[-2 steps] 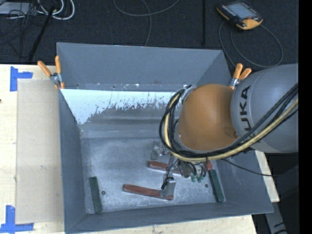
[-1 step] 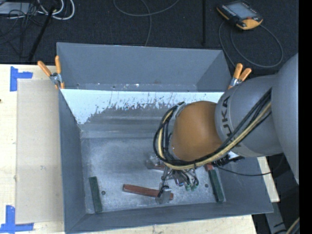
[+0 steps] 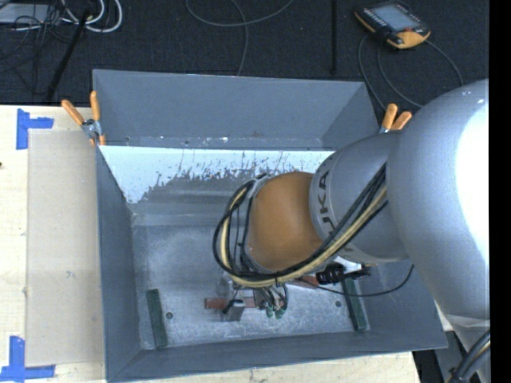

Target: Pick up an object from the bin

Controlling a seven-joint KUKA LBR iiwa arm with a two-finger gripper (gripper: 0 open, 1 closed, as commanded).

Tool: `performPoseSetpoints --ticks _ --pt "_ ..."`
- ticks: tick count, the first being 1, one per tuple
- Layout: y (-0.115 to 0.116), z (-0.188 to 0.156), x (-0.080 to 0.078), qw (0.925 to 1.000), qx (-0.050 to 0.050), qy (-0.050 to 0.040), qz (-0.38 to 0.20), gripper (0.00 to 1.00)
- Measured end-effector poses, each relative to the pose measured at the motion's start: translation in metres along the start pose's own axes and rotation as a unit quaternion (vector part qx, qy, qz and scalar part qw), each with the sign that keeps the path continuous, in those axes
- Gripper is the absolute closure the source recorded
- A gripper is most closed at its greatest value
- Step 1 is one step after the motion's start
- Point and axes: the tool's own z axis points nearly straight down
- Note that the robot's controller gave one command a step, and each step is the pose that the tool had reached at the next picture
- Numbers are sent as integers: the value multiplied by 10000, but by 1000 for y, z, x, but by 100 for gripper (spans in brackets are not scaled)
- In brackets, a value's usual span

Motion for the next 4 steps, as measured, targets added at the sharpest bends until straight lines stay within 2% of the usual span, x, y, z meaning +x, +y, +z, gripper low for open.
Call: performPoseSetpoints --ticks 1,2,3,4 --pt "0 0 0 10000 0 0 4 100" --pt "3 -93 -15 10000 3 13 -96 0" --pt "5 -140 -25 9999 -12 -51 -140 0" --pt "-10 -95 -18 10000 -13 -42 -29 0"
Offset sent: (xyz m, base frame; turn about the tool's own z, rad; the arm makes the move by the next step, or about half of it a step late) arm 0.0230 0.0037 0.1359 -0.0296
